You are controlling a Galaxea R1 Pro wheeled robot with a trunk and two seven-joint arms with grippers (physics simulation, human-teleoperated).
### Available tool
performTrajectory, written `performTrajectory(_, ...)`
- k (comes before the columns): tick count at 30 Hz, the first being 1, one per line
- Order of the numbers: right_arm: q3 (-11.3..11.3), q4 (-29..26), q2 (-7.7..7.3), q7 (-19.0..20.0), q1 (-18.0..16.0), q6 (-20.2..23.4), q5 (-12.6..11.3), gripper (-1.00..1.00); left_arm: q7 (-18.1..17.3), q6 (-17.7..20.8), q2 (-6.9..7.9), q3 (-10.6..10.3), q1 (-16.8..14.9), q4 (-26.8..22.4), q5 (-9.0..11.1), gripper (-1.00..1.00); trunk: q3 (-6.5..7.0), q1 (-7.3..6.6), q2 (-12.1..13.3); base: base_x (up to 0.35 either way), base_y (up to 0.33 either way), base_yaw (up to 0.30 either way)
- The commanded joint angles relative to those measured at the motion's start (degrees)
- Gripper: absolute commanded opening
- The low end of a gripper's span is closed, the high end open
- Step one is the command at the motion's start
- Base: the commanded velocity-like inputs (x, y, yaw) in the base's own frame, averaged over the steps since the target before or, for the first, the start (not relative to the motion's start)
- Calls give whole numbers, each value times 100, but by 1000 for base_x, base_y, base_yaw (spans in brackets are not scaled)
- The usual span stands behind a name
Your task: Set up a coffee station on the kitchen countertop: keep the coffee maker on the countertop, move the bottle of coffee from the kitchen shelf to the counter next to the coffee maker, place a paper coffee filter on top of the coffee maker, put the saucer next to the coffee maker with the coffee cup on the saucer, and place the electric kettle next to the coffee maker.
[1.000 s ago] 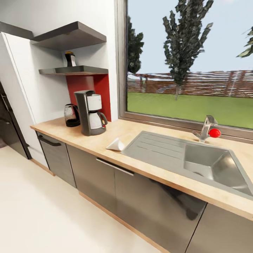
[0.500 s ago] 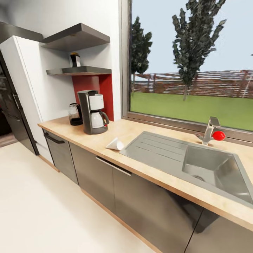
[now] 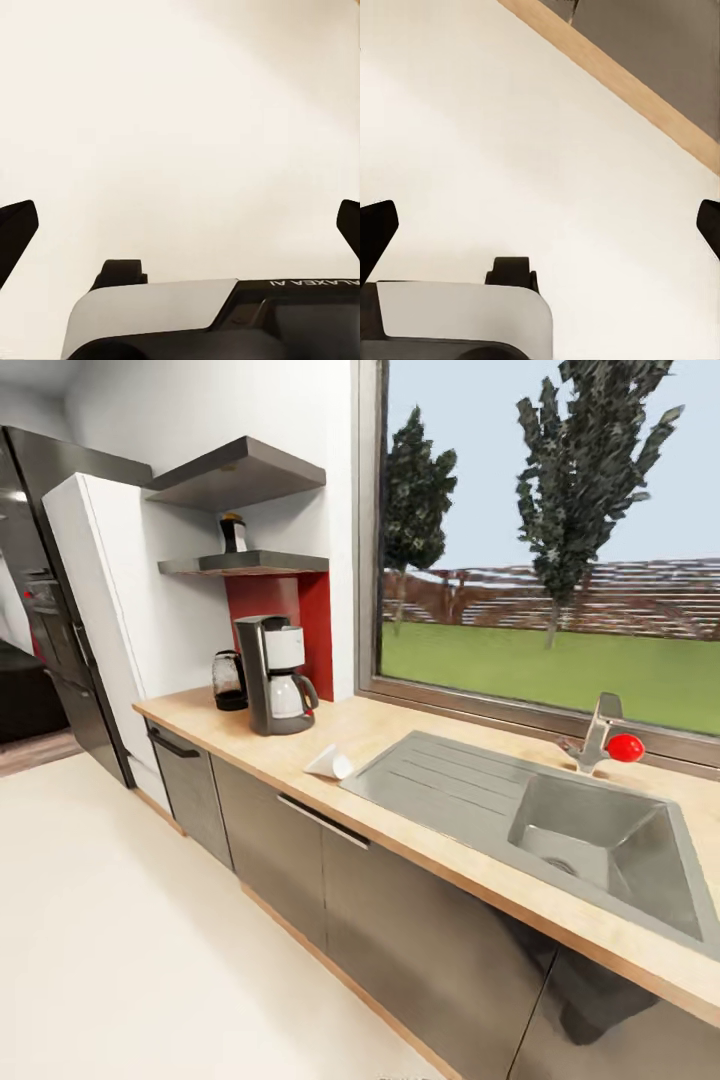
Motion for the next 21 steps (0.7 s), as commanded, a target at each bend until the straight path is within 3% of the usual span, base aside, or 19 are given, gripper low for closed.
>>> performTrajectory(1,39,4,0,-1,-3,-17,3,100,2,-9,-2,7,1,-6,-3,100,-5,-1,-3,-52,-138,226)
performTrajectory(4,210,4,0,-4,-3,-17,3,100,2,-10,1,7,1,-6,-3,100,-5,-1,-3,-34,-90,242)
performTrajectory(6,526,9,-2,-13,-3,-23,-3,100,2,-10,1,7,1,-6,-3,100,-5,-1,-3,-13,-34,260)
performTrajectory(8,614,11,-2,-16,-3,-23,-4,100,2,-10,3,7,1,-4,-3,100,-5,-1,-3,-6,-15,267)
performTrajectory(21,703,13,-2,-18,-3,-24,-6,100,2,-9,3,7,1,-4,-3,100,-5,-1,-3,-1,-3,271)
